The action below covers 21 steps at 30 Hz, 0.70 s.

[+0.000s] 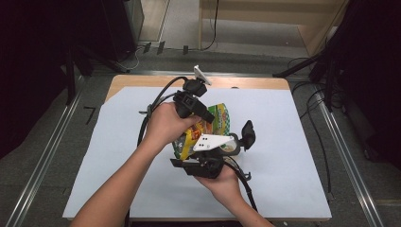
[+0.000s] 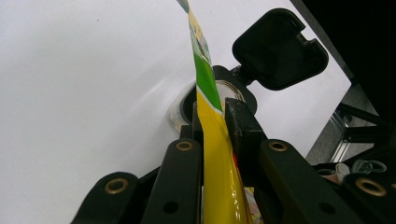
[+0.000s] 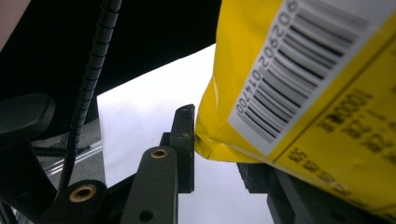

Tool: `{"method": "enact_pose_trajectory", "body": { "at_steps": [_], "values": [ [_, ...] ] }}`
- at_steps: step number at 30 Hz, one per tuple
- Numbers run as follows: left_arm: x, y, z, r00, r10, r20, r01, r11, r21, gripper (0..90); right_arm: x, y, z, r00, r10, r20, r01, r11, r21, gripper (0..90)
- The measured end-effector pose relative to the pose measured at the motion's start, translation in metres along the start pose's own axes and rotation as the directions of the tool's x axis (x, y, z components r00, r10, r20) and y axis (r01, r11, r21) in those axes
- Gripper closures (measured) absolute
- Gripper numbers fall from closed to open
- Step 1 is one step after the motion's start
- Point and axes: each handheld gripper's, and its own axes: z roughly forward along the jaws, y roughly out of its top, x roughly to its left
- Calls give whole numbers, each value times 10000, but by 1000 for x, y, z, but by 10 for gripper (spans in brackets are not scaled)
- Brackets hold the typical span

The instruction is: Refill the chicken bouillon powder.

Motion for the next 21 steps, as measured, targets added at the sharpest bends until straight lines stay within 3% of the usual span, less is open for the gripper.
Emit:
{"method": "enact_pose_trajectory", "body": {
  "at_steps": [21],
  "values": [
    [1, -2, 5, 10000, -14, 28, 14, 10000, 40, 834, 0, -4, 1, 10000, 46, 8, -46, 9999, 97, 719]
  ]
}}
